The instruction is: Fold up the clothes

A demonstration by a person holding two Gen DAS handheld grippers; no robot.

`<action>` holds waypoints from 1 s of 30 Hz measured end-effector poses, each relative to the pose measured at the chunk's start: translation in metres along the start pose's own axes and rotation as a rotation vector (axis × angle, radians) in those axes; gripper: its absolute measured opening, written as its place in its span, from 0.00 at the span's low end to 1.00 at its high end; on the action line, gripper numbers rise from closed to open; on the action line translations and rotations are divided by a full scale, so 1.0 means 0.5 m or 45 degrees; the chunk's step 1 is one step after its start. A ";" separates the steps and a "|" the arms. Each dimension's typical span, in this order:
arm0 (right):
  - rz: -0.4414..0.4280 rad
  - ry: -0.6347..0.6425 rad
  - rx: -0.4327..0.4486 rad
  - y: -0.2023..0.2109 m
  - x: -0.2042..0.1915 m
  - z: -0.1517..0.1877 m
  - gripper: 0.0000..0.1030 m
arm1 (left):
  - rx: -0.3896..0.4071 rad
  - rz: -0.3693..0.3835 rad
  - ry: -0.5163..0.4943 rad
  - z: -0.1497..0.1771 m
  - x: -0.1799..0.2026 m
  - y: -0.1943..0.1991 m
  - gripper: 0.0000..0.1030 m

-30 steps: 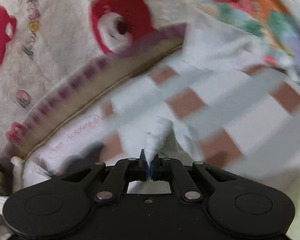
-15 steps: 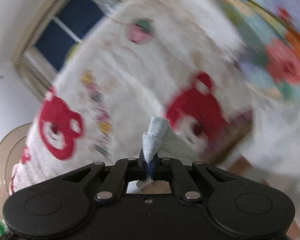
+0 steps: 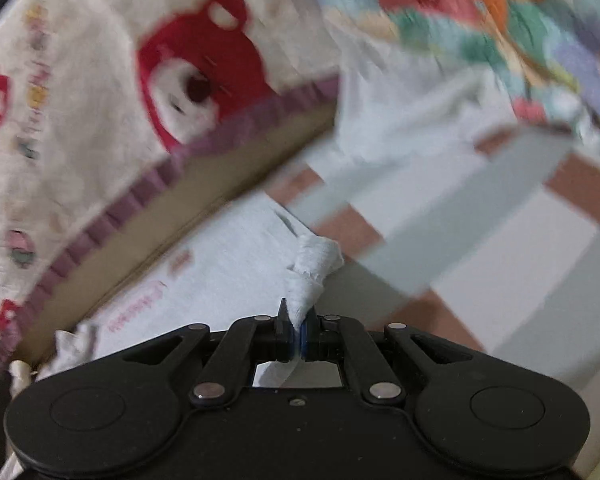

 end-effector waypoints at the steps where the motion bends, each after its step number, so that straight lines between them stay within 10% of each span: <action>1: -0.011 0.023 0.033 0.014 -0.011 -0.007 0.03 | -0.003 0.005 0.023 0.004 -0.001 0.009 0.00; 6: 0.082 0.065 0.009 0.033 0.015 0.019 0.03 | -0.138 0.006 0.094 0.059 -0.012 0.001 0.00; 12: 0.432 0.214 -0.085 0.012 0.055 0.068 0.10 | -0.469 -0.209 -0.303 0.121 0.011 -0.033 0.06; 18: 0.621 0.444 -0.025 0.049 0.002 -0.003 0.20 | -0.208 -0.017 -0.384 0.022 0.055 0.031 0.42; 22: 0.333 0.551 -0.101 0.045 -0.144 -0.078 0.22 | -0.052 0.102 -0.439 -0.040 0.138 -0.020 0.53; 25: 0.062 0.737 -0.194 0.021 -0.306 -0.104 0.43 | 0.002 0.120 -0.468 -0.076 0.187 -0.104 0.53; 30: -0.331 0.887 -0.395 -0.070 -0.522 0.004 0.45 | -0.013 0.098 -0.412 -0.136 0.186 -0.256 0.56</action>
Point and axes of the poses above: each gripper's, at about its wrist camera, not at the fingertips, and y roughly against the way its jaws point, x to its right, z to its underside, the point moved 3 cm from there along -y, roughly the way its jaws point, and after that the axes turned 4 degrees about -z, right-handed, at the moved point
